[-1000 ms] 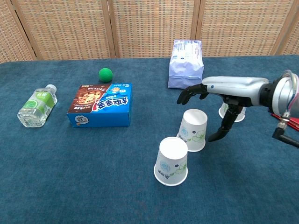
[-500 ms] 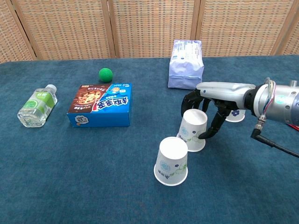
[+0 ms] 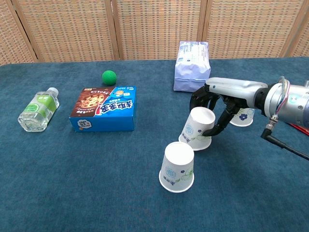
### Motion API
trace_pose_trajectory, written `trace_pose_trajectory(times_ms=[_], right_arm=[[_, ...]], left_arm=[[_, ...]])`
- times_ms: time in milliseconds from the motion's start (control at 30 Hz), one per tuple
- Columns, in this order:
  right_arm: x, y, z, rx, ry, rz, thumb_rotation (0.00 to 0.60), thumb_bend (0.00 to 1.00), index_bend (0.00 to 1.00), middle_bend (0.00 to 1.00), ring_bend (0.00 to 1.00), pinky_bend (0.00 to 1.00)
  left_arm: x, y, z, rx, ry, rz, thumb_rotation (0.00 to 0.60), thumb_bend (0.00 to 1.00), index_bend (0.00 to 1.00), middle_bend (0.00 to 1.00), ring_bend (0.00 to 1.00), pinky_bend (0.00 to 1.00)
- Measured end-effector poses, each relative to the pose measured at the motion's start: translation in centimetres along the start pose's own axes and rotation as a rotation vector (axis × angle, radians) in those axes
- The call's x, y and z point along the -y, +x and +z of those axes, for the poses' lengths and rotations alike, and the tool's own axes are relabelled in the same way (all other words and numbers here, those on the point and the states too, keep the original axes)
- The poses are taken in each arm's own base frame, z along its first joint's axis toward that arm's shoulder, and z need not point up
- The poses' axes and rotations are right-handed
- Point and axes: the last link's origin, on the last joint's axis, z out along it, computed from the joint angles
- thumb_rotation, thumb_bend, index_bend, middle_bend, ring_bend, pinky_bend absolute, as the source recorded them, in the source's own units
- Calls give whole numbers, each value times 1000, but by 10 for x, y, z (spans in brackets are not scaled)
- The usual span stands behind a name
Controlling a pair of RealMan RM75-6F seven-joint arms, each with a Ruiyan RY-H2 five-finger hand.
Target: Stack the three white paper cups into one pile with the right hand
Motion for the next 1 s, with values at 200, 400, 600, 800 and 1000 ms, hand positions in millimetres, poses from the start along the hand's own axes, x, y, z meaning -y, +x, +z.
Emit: trace_pose_trajectory(times_ms=[200, 400, 600, 800, 1000], right_arm=[[5, 14, -4, -38, 21, 17, 600, 359, 482, 515, 369, 361], [7, 57, -15, -132, 38, -3, 600, 364, 482, 509, 369, 362], [-10, 109, -25, -235, -31, -58, 600, 374, 482, 504, 369, 361], [-38, 125, -28, -238, -149, -51, 600, 375, 482, 501, 369, 361], [-50, 125, -28, -191, -195, -58, 600, 375, 482, 497, 369, 362]], left_arm=[[0, 0, 1, 3, 4, -1, 600, 137, 0, 0, 0, 0], [0, -1, 2, 8, 4, -1, 600, 137, 0, 0, 0, 0], [-1, -1, 1, 7, -2, 2, 600, 137, 0, 0, 0, 0], [-2, -3, 2, 11, 4, 6, 600, 138, 0, 0, 0, 0], [-2, -4, 3, 15, 6, 9, 600, 137, 0, 0, 0, 0]])
